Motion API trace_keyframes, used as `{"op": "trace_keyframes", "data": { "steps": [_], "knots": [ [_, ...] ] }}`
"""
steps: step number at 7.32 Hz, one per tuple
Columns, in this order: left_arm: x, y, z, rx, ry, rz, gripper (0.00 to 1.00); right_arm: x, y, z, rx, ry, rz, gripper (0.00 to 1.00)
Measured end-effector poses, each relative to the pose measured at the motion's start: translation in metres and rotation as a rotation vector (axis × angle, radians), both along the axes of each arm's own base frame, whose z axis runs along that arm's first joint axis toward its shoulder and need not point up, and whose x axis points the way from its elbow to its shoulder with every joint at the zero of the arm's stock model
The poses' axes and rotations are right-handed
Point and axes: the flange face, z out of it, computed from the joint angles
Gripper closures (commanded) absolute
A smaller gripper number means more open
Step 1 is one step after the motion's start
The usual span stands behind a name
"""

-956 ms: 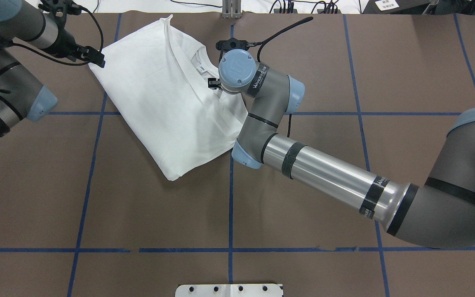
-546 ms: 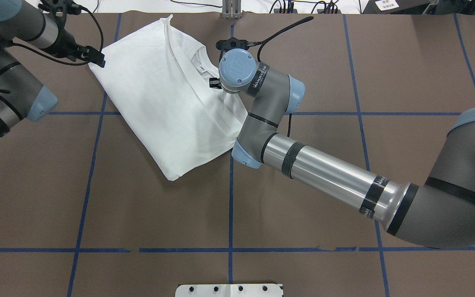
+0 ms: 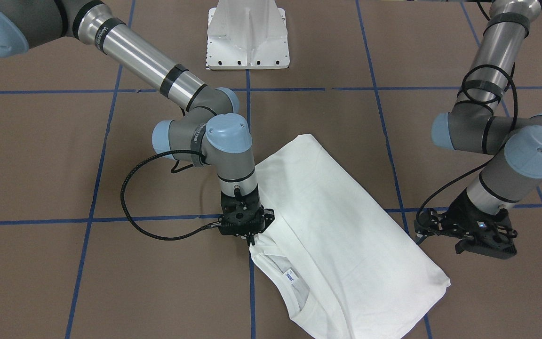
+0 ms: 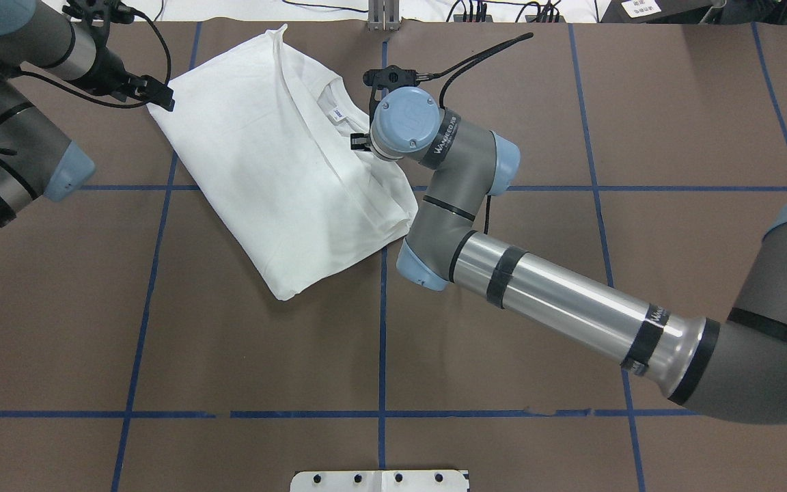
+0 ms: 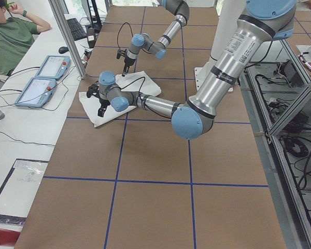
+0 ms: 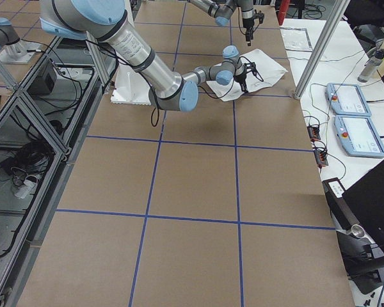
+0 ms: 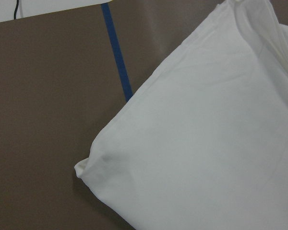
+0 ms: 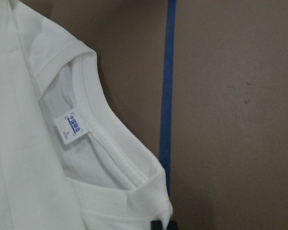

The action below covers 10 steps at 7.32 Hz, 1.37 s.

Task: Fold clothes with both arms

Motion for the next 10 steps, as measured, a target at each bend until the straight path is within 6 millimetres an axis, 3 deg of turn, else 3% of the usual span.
{"op": "trace_keyframes", "data": {
  "steps": [2, 5, 6, 7, 9, 10],
  "knots": [
    [0.0, 0.0, -0.001, 0.0, 0.001, -0.001, 0.0, 0.028, 0.052, 0.015, -0.004, -0.005, -0.031, 1.0],
    [-0.001, 0.002, -0.006, 0.004, 0.009, -0.005, 0.0, 0.092, 0.146, 0.036, -0.034, -0.004, -0.073, 1.0],
    [-0.001, 0.002, -0.008, 0.007, 0.011, -0.005, 0.0, 0.104, 0.174, 0.04, -0.054, -0.001, -0.082, 0.88],
    [0.0, 0.002, -0.01, 0.009, 0.013, -0.004, 0.0, 0.107, 0.192, 0.045, -0.064, 0.007, -0.088, 0.01],
    [0.0, 0.003, -0.011, 0.011, 0.016, -0.002, 0.0, 0.106, 0.204, 0.052, -0.074, 0.025, -0.093, 0.0],
    [0.0, 0.003, -0.012, 0.01, 0.017, -0.001, 0.0, 0.101, 0.2, 0.046, -0.089, 0.05, -0.093, 0.0]
  ]
}}
